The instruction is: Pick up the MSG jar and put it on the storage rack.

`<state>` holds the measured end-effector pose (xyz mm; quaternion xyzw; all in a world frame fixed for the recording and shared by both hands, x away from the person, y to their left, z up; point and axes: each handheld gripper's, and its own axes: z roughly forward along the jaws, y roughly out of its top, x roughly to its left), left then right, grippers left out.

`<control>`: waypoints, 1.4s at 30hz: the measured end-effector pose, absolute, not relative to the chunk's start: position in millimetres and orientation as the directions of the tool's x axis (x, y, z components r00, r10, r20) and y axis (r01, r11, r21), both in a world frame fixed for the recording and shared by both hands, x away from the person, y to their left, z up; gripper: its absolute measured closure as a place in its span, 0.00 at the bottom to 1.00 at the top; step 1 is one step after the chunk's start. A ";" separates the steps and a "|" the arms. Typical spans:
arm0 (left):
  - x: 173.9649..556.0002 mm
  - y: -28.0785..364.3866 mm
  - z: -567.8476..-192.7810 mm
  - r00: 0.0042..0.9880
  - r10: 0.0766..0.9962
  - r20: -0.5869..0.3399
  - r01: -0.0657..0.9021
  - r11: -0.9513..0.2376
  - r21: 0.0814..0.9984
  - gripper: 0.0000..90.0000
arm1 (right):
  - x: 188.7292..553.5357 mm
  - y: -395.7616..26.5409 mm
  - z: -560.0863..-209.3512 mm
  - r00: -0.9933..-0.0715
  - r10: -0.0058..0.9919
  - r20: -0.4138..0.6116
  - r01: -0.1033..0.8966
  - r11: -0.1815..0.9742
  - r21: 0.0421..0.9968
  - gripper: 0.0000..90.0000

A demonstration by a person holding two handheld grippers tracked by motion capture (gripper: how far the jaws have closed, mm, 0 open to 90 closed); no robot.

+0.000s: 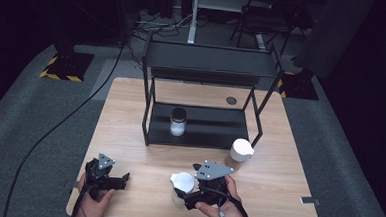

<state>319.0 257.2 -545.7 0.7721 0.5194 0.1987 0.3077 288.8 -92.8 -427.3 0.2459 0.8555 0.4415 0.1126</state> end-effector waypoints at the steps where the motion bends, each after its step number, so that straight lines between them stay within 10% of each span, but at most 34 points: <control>1: 319.0 257.2 -545.7 0.381 0.924 -0.013 0.680 -0.271 0.682 0.00 | 288.8 -92.1 -429.0 -0.854 0.519 0.027 0.324 0.491 0.809 0.10; 42: 318.4 256.8 -545.8 0.387 0.922 -0.014 0.677 -0.274 0.683 0.00 | 299.1 -79.9 -457.2 -0.890 0.455 0.019 0.320 0.596 0.737 0.33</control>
